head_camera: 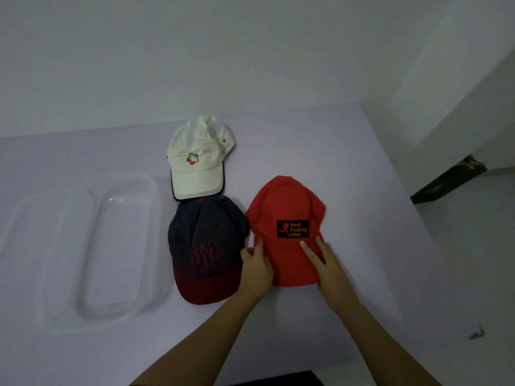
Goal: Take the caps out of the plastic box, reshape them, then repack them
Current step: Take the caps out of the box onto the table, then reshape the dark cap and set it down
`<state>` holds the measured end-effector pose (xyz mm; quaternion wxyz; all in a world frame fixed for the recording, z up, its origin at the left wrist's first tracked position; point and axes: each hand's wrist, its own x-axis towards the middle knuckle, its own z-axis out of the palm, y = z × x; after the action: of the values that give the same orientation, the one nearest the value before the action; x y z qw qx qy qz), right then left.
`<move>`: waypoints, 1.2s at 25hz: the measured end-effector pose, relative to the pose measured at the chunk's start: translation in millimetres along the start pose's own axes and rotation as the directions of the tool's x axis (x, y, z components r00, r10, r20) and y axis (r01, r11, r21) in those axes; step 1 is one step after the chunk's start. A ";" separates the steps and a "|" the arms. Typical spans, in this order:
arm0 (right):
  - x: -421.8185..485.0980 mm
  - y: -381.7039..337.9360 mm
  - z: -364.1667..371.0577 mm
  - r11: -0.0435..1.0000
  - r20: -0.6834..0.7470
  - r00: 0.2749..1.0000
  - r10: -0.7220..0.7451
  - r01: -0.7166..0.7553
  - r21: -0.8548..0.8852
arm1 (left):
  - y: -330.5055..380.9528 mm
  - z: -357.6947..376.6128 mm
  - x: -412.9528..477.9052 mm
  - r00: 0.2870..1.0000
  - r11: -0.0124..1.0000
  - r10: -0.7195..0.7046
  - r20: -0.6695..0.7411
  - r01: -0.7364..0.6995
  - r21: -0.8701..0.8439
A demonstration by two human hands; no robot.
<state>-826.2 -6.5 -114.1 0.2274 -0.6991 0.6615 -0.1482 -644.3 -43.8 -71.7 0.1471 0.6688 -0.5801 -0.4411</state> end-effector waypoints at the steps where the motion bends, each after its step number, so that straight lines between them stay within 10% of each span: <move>1: 0.6 1.8 1.9 1.000 -0.005 1.000 -0.002 0.002 -0.016 | -1.8 2.5 0.3 1.000 0.999 0.008 -0.001 -0.008 0.033; 6: -1.3 8.6 5.1 0.998 0.011 1.000 -0.011 0.011 -0.054 | -7.5 2.1 -1.6 0.997 0.956 0.044 0.070 -0.062 0.286; 10: -1.8 7.0 -0.8 0.998 0.077 0.997 0.024 -0.020 -0.063 | -15.6 -19.9 -27.0 0.956 0.948 0.240 0.171 -0.268 0.172; 16: -18.3 -45.6 -1.1 0.995 -0.043 0.999 -0.018 0.014 -0.095 | -79.8 -75.6 -66.5 0.934 0.942 0.333 -0.128 -0.334 0.009; 30: -4.3 -159.0 67.3 0.998 0.245 0.967 -0.068 0.064 0.024 | -130.7 -78.9 -47.8 0.944 0.772 0.329 0.017 -0.279 0.571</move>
<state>-656.0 9.3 -89.4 0.3082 -0.7318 0.6034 -0.0731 -496.8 11.7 -99.4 0.0359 0.5972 -0.7781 -0.1913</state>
